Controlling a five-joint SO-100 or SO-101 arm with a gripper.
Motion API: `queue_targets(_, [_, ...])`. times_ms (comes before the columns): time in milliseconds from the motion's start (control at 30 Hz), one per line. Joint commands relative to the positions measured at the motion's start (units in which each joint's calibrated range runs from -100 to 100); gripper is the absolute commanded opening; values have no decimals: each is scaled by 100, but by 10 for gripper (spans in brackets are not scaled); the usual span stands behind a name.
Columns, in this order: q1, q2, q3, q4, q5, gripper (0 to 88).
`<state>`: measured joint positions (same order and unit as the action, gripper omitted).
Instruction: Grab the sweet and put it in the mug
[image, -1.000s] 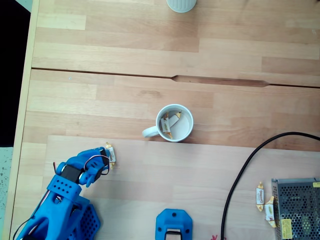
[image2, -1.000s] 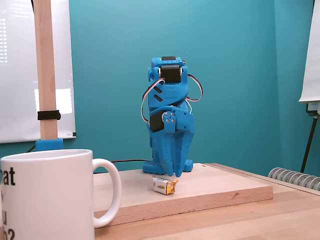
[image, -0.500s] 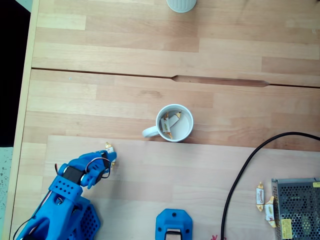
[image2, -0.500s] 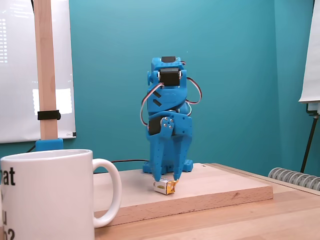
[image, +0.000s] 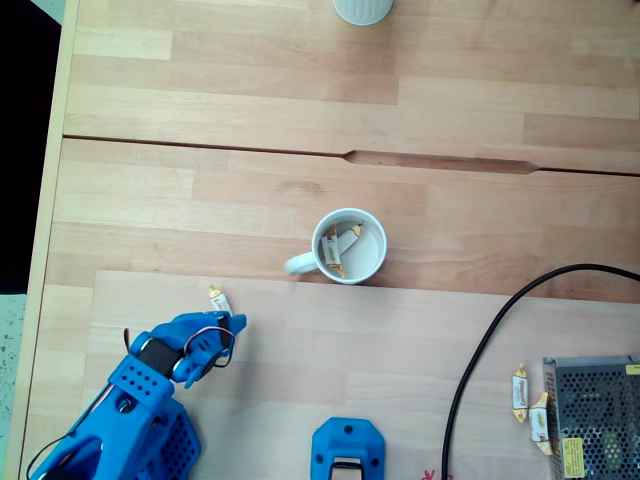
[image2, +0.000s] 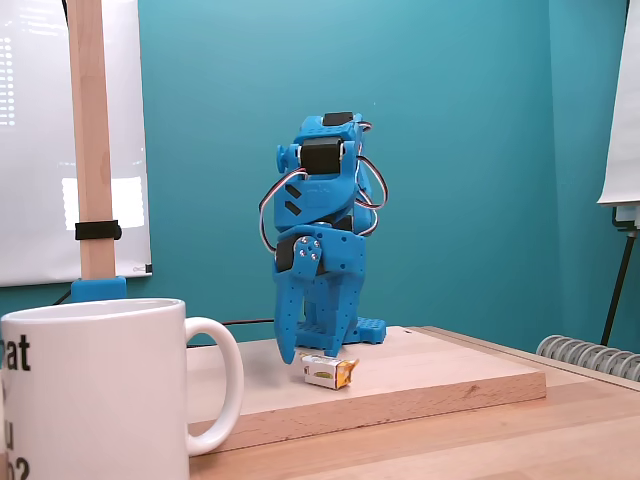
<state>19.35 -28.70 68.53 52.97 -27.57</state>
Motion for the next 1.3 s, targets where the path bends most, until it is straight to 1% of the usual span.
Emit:
queue_targets(0, [55, 4, -29, -79, 24, 170])
queue_targets(400, [11, 314, 51, -95, -10, 169])
queue_targets(767, [-729, 374, -359, -208, -15, 169])
queue_targets(1000, [-715, 409, -127, -539, 15, 169])
queue_targets(1267, [-788, 417, -136, -571, 10, 169])
